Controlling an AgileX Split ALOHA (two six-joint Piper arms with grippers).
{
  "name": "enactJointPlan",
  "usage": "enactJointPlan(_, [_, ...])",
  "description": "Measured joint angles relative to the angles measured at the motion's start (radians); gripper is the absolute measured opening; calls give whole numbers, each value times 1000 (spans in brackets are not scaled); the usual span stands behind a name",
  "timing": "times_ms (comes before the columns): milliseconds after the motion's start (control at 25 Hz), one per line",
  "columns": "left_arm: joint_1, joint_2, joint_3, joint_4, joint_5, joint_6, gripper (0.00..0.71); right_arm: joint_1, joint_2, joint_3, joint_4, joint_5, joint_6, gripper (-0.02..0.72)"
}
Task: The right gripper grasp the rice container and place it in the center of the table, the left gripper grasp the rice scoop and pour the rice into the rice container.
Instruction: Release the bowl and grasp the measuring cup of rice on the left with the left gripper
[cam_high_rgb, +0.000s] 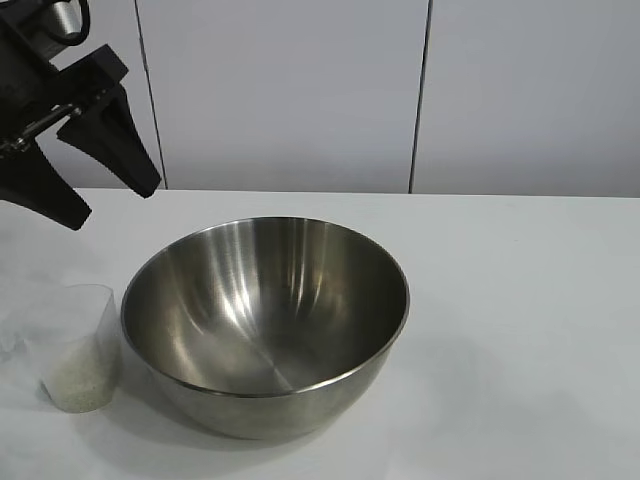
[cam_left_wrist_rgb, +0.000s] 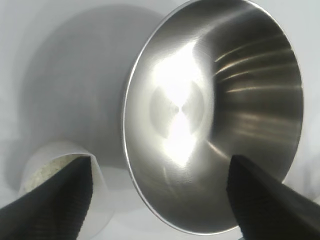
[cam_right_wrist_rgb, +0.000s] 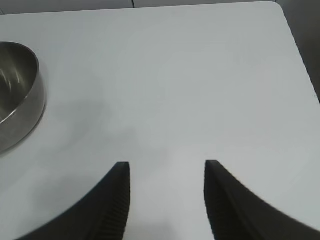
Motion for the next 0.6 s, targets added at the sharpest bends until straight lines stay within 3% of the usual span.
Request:
enactJointPlan(200, [0,0,0,-2,-110,0,542,0,0,0,0,-1,0,316])
enactJointPlan(440, [0,-18,0,32,-361,24,542,0,0,0,-1,-2,0,316])
enactJointPlan(600, [0,-109,0,90,-488,39,542,0,0,0,-1,-2,0,316])
